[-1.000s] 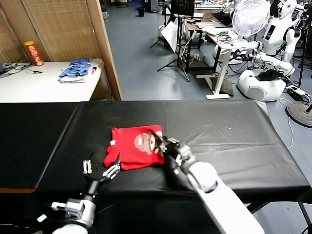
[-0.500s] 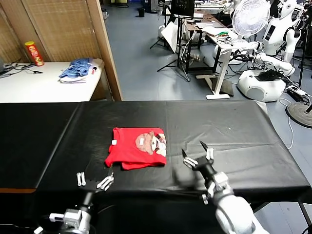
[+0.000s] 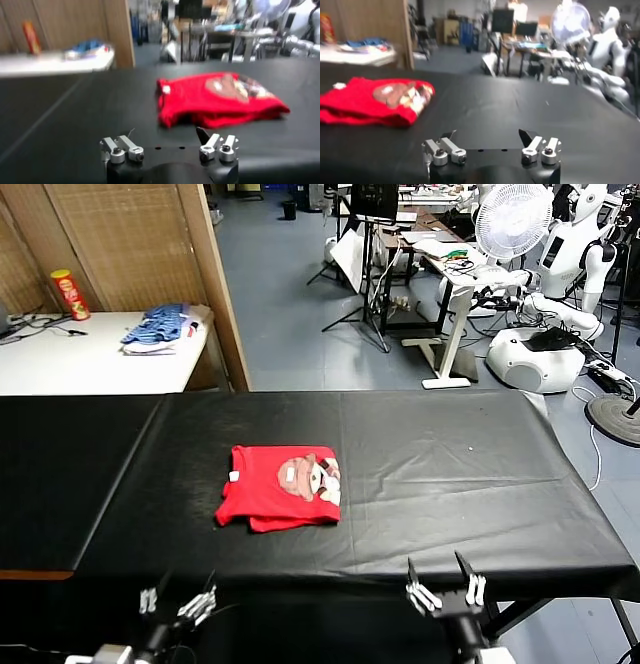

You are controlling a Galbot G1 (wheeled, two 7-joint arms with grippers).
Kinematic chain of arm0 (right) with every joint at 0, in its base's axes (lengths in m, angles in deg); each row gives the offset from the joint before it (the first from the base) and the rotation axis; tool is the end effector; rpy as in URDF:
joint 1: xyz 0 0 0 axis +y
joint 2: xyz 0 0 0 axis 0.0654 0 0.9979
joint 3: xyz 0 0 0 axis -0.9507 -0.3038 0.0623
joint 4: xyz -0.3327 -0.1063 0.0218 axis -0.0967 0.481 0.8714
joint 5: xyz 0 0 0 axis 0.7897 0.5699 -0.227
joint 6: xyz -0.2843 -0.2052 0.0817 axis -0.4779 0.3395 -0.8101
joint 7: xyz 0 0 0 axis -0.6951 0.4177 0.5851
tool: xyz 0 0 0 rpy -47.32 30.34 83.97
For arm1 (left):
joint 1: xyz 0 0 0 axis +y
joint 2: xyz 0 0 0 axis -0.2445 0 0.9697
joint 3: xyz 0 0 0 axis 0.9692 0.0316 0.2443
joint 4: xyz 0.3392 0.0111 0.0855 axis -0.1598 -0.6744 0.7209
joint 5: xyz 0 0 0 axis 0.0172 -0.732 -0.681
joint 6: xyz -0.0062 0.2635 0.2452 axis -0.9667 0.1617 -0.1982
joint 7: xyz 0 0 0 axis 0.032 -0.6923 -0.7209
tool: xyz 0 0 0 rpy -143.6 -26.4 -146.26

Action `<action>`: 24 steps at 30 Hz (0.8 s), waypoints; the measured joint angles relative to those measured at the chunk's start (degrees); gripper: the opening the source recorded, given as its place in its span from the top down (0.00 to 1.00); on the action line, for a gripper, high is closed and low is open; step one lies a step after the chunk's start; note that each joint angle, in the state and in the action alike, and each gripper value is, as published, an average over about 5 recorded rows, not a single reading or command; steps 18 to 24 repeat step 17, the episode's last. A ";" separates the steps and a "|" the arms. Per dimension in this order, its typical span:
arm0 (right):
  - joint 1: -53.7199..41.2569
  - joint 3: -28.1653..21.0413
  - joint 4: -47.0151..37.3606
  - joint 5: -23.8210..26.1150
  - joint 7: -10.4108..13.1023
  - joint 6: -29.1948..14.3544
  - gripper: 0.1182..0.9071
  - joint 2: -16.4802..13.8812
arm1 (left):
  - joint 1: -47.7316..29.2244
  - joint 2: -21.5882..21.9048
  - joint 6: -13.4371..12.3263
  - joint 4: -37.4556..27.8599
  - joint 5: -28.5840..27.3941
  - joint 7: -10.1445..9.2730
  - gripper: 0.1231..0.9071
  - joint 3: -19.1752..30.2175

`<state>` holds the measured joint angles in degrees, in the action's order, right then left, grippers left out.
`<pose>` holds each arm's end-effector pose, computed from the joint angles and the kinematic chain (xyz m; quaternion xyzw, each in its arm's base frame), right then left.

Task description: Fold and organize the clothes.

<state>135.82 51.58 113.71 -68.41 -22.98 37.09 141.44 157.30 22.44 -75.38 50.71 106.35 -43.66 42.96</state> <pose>0.0854 -0.0016 -0.2642 0.0183 -0.9859 0.0452 0.1598 0.0864 0.0672 -0.2749 -0.0202 -0.9762 -0.0135 0.2155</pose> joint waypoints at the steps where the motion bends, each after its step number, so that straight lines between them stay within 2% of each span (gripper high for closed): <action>1: 1.04 -0.04 0.52 -0.25 0.53 0.75 0.14 0.05 | 0.72 0.02 0.59 0.25 0.60 0.01 0.14 -0.59; 5: 3.72 -0.08 1.96 -1.05 1.36 3.17 0.14 0.10 | 2.83 0.10 3.08 1.35 2.26 -0.11 0.14 -2.46; 7: 4.37 -0.06 2.30 -1.07 1.37 3.58 0.14 0.11 | 3.22 0.09 3.51 1.62 2.36 -0.11 0.14 -2.92; 24: 5.55 0.00 2.86 -1.08 1.33 4.22 0.14 0.17 | 3.24 -0.02 3.48 1.37 2.36 0.13 0.14 -3.44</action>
